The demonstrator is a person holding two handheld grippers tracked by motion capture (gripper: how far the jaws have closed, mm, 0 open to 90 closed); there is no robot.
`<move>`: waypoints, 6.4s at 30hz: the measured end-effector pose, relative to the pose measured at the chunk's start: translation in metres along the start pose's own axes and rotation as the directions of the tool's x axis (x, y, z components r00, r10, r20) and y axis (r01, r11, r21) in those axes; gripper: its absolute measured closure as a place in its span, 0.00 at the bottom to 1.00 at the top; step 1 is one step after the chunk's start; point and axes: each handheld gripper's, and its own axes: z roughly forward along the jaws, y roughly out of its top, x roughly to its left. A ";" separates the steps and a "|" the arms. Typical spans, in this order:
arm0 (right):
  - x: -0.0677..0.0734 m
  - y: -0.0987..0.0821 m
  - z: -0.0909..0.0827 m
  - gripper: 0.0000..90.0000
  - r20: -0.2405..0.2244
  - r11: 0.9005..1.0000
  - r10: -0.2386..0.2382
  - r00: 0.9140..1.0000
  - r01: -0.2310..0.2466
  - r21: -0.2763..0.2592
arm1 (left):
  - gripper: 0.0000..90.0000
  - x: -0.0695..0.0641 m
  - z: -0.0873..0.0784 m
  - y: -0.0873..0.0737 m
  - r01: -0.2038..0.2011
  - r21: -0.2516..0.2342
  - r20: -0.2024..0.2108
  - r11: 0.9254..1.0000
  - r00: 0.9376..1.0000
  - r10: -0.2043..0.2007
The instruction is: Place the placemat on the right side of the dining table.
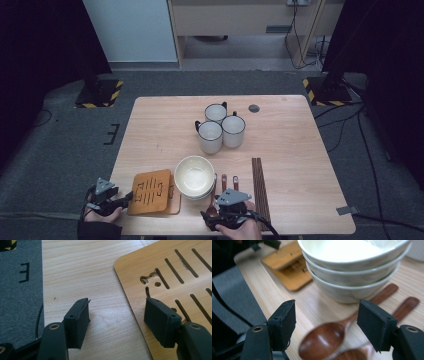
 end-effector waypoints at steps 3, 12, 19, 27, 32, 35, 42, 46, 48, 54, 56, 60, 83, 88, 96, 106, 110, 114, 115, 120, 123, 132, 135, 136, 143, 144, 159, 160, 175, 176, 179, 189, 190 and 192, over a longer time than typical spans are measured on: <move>0.007 -0.007 0.010 0.35 -0.019 1.000 0.014 1.000 -0.013 0.006 | 0.39 0.000 0.000 0.000 0.004 -0.001 0.001 1.000 1.000 -0.004; 0.022 -0.006 0.022 0.36 -0.016 1.000 0.004 1.000 -0.004 -0.022 | 0.39 0.000 0.000 0.000 0.006 -0.002 0.002 1.000 1.000 -0.006; 0.033 -0.002 0.031 0.36 -0.025 0.999 0.002 1.000 -0.003 -0.035 | 0.39 0.000 0.000 -0.001 0.009 -0.003 0.004 1.000 1.000 -0.009; 0.044 -0.001 0.044 0.37 -0.043 0.999 0.015 0.999 -0.017 -0.045 | 0.39 0.001 0.000 -0.001 0.011 -0.006 0.006 1.000 1.000 -0.011; 0.049 0.001 0.051 0.37 -0.050 0.999 0.018 0.999 -0.021 -0.049 | 0.39 0.001 0.000 -0.001 0.013 -0.008 0.007 1.000 1.000 -0.013; 0.051 0.003 0.055 0.38 -0.051 0.998 0.016 0.999 -0.018 -0.054 | 0.40 0.001 0.000 -0.001 0.010 -0.006 0.006 1.000 1.000 -0.010; 0.056 0.008 0.066 0.38 -0.051 0.997 0.024 0.998 -0.028 -0.068 | 0.40 0.001 0.000 -0.001 0.011 -0.009 0.009 1.000 1.000 -0.011; 0.060 0.011 0.072 0.38 -0.056 0.997 0.026 0.998 -0.030 -0.075 | 0.39 0.001 0.000 -0.001 0.008 -0.008 0.010 1.000 1.000 -0.008; 0.062 0.012 0.075 0.39 -0.060 0.997 0.024 0.998 -0.028 -0.072 | 0.40 0.001 0.000 -0.001 0.008 -0.008 0.010 1.000 1.000 -0.008; 0.066 0.015 0.084 0.40 -0.057 0.997 0.020 0.998 -0.024 -0.068 | 0.39 0.001 0.001 -0.001 0.010 -0.010 0.012 1.000 1.000 -0.009; 0.067 0.015 0.087 0.40 -0.059 0.997 0.022 0.998 -0.026 -0.066 | 0.40 0.001 0.001 -0.001 0.011 -0.011 0.012 1.000 1.000 -0.011; 0.069 0.017 0.092 0.40 -0.055 0.997 0.028 0.998 -0.031 -0.066 | 0.40 0.001 0.001 -0.001 0.012 -0.011 0.014 1.000 1.000 -0.012; 0.073 0.023 0.113 0.39 -0.065 0.992 0.096 0.993 -0.101 -0.071 | 0.39 0.001 0.001 -0.002 0.009 -0.012 0.016 1.000 1.000 -0.009; 0.074 0.025 0.116 0.39 -0.058 0.992 0.101 0.993 -0.105 -0.074 | 0.39 0.001 0.001 -0.001 0.009 -0.012 0.014 1.000 1.000 -0.009; 0.076 0.030 0.114 0.44 -0.060 0.985 0.127 0.990 -0.133 -0.110 | 0.40 0.001 0.000 -0.002 0.008 -0.015 0.010 1.000 1.000 -0.008; 0.079 0.036 0.117 0.49 -0.096 0.976 0.158 0.983 -0.170 -0.137 | 0.40 -0.001 0.000 -0.001 0.002 -0.016 0.009 1.000 1.000 -0.002; 0.080 0.038 0.118 0.57 -0.097 0.972 0.160 0.982 -0.174 -0.160 | 0.40 -0.001 -0.001 -0.001 -0.007 -0.016 0.004 1.000 1.000 0.007; 0.078 0.038 0.117 0.62 -0.112 0.968 0.186 0.976 -0.202 -0.151 | 0.40 -0.002 -0.001 -0.001 -0.009 -0.015 0.001 1.000 1.000 0.009; 0.078 0.038 0.117 0.62 -0.112 0.968 0.186 0.976 -0.202 -0.151 | 0.40 -0.002 -0.001 -0.001 -0.009 -0.015 0.001 1.000 1.000 0.009; 0.076 0.040 0.117 0.66 -0.121 0.960 0.220 0.968 -0.237 -0.148 | 0.40 -0.002 -0.001 -0.001 -0.004 -0.014 0.006 1.000 1.000 0.004; 0.077 0.041 0.118 0.68 -0.117 0.959 0.226 0.967 -0.242 -0.146 | 0.40 -0.002 -0.001 -0.001 -0.004 -0.014 0.006 1.000 1.000 0.004; 0.074 0.042 0.114 0.77 -0.148 0.956 0.233 0.961 -0.255 -0.145 | 0.39 -0.001 -0.006 0.001 0.023 -0.068 0.029 0.997 0.999 -0.021; 0.074 0.042 0.112 0.81 -0.154 0.958 0.219 0.963 -0.243 -0.154 | 0.39 -0.003 -0.012 0.002 0.027 -0.113 0.026 0.993 0.999 -0.025; 0.074 0.043 0.112 0.82 -0.157 0.958 0.216 0.964 -0.240 -0.156 | 0.38 -0.003 -0.013 0.003 0.029 -0.129 0.026 0.991 0.999 -0.026; 0.074 0.042 0.109 0.86 -0.190 0.959 0.210 0.959 -0.240 -0.153 | 0.38 -0.007 -0.021 0.003 0.033 -0.199 0.034 0.979 0.999 -0.027; 0.074 0.042 0.109 0.87 -0.197 0.957 0.213 0.957 -0.245 -0.153 | 0.38 -0.007 -0.021 0.003 0.031 -0.204 0.033 0.978 0.999 -0.025; 0.074 0.045 0.104 0.96 -0.257 0.947 0.237 0.937 -0.281 -0.153 | 0.39 -0.011 -0.038 0.004 0.026 -0.332 0.019 0.943 1.000 -0.020; 0.074 0.045 0.103 0.96 -0.259 0.946 0.239 0.936 -0.284 -0.154 | 0.39 -0.011 -0.039 0.005 0.025 -0.342 0.017 0.939 1.000 -0.020; 0.067 0.050 0.092 0.97 -0.277 0.933 0.248 0.929 -0.306 -0.190 | 0.37 -0.011 -0.039 0.005 0.058 -0.339 0.033 0.939 0.998 -0.050; 0.067 0.051 0.091 0.97 -0.278 0.932 0.247 0.928 -0.306 -0.195 | 0.37 -0.011 -0.039 0.005 0.060 -0.340 0.033 0.939 0.998 -0.052; 0.065 0.053 0.088 0.97 -0.280 0.928 0.246 0.928 -0.308 -0.207 | 0.36 -0.010 -0.039 0.004 0.077 -0.347 0.037 0.935 0.997 -0.069; 0.057 0.066 0.068 0.97 -0.256 0.917 0.221 0.941 -0.290 -0.273 | 0.34 -0.006 -0.036 0.003 0.104 -0.339 0.045 0.935 0.995 -0.094; 0.056 0.068 0.065 0.97 -0.251 0.916 0.217 0.943 -0.286 -0.282 | 0.34 -0.006 -0.035 0.003 0.104 -0.336 0.045 0.936 0.995 -0.095; 0.054 0.070 0.062 0.97 -0.248 0.912 0.216 0.944 -0.286 -0.294 | 0.34 -0.006 -0.034 0.003 0.104 -0.331 0.043 0.938 0.995 -0.095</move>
